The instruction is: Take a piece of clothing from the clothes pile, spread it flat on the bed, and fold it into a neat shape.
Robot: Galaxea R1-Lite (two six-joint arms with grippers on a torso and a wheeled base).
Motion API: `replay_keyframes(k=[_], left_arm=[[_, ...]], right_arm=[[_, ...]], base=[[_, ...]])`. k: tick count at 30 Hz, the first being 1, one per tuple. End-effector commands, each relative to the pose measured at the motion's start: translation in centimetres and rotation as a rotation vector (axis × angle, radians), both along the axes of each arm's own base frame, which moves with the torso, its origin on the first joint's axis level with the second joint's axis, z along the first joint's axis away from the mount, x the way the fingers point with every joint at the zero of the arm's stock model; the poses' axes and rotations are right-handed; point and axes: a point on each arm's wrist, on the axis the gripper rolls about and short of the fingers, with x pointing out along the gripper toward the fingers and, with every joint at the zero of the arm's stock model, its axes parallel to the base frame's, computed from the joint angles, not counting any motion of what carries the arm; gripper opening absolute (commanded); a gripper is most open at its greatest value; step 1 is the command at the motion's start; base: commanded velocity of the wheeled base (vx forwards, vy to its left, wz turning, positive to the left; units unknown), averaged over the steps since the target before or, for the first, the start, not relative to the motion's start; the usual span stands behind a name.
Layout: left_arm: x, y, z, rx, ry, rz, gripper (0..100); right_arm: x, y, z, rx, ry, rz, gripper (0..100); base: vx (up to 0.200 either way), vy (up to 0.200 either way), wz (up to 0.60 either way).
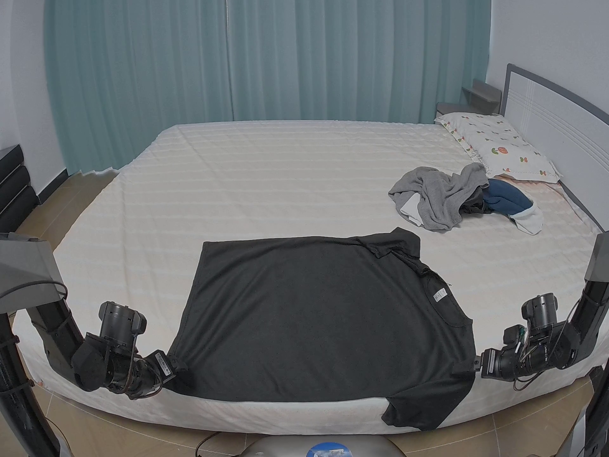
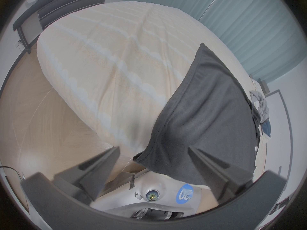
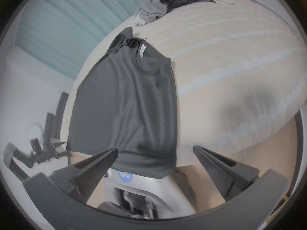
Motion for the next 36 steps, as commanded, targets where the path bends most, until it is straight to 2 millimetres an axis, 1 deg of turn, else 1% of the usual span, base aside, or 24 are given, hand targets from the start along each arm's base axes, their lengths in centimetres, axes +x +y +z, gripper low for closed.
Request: replay_keyframes(k=[1,2,3,8,11,13,17,24,32,36], left_arm=[[0.7,0.0,2.2,-0.037,-0.100,0.039,100],[0.7,0.0,2.2,-0.037,-0.100,0.039,100],[0.6,0.0,3.2,-0.046,-0.141,0.039,100],[0.9,0.1,4.1,-0.091,-0.175,0.065,100],[1.6,0.7,4.6,-0.164,-0.192,0.122,100],[1.7,1.1,4.8,-0.204,-0.192,0.128,100],[1.8,1.6,4.9,-0.228,-0.195,0.129,100],[1.8,1.5,4.8,-0.233,-0.193,0.127,100],[2.0,1.4,4.9,-0.247,-0.192,0.135,100],[2.0,1.3,4.8,-0.250,-0.189,0.130,100]], right_arm=[[1.5,-0.1,2.0,0.079,-0.075,-0.062,100],[1.5,-0.1,2.0,0.079,-0.075,-0.062,100],[1.9,-0.1,2.7,0.113,-0.091,-0.098,100],[2.8,-0.3,3.3,0.160,-0.101,-0.156,100],[3.1,-0.7,3.5,0.172,-0.111,-0.178,100],[3.3,-0.7,3.7,0.177,-0.119,-0.178,100],[3.4,-0.8,3.8,0.185,-0.122,-0.192,100],[3.7,-0.7,4.2,0.200,-0.131,-0.202,100],[3.7,-0.7,4.0,0.199,-0.127,-0.203,100],[3.7,-0.6,4.2,0.199,-0.131,-0.200,100]], base=[[0.000,0.000,0.00],[0.000,0.000,0.00],[0.000,0.000,0.00],[0.000,0.000,0.00],[0.000,0.200,0.00],[0.000,0.200,0.00],[0.000,0.200,0.00],[0.000,0.000,0.00],[0.000,0.000,0.00],[0.200,0.000,0.00]])
